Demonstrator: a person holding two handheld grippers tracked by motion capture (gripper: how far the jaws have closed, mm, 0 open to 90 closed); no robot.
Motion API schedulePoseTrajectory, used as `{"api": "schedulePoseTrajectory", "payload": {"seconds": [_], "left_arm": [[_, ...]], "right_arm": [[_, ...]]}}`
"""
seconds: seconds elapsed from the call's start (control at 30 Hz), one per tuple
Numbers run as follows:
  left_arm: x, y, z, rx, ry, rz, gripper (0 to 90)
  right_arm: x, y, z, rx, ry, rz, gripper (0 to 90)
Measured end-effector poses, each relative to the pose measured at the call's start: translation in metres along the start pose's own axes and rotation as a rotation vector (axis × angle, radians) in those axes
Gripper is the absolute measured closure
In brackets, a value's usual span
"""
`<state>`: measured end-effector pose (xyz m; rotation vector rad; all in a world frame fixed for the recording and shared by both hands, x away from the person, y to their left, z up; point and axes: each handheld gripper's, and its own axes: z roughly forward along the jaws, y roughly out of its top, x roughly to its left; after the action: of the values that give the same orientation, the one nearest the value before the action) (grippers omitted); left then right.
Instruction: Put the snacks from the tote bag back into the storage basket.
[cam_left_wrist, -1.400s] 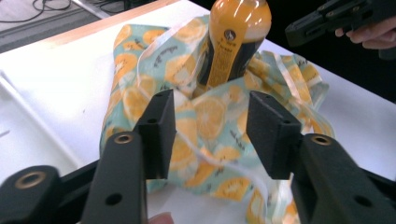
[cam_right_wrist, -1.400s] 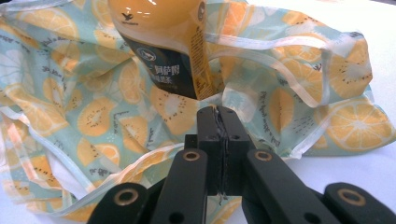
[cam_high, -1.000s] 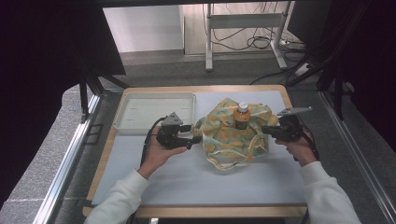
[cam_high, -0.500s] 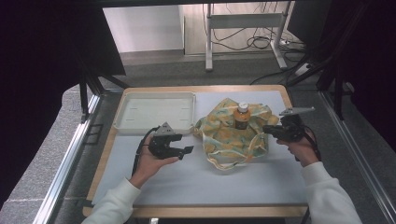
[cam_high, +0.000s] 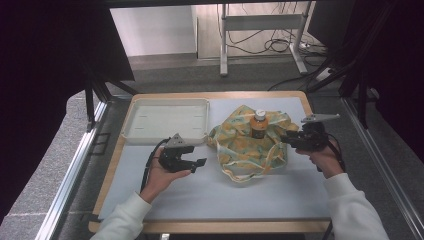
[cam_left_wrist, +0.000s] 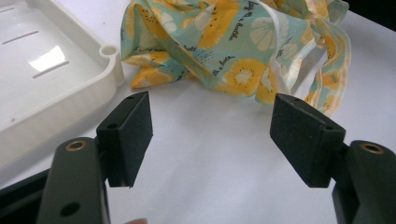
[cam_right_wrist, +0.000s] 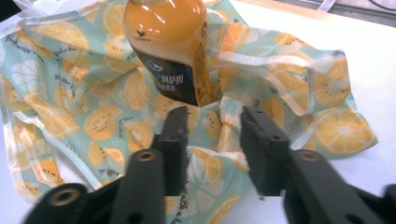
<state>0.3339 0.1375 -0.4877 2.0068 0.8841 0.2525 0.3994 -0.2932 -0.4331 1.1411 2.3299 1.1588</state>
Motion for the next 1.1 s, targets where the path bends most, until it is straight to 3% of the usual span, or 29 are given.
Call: {"api": "schedulePoseTrajectory", "payload": {"seconds": [0.33,0.67,1.1], "left_arm": [[0.000,-0.002,0.000,0.006,0.003,0.015,29.9],[-0.002,-0.005,0.001,0.008,-0.002,0.027,29.8],[-0.005,-0.007,0.001,0.016,-0.005,0.041,29.4]], "right_arm": [[0.010,0.019,-0.004,-0.001,-0.011,-0.042,41.8],[0.026,0.044,0.000,-0.001,-0.017,-0.087,33.7],[0.036,0.068,0.029,0.070,-0.031,-0.115,24.1]]}}
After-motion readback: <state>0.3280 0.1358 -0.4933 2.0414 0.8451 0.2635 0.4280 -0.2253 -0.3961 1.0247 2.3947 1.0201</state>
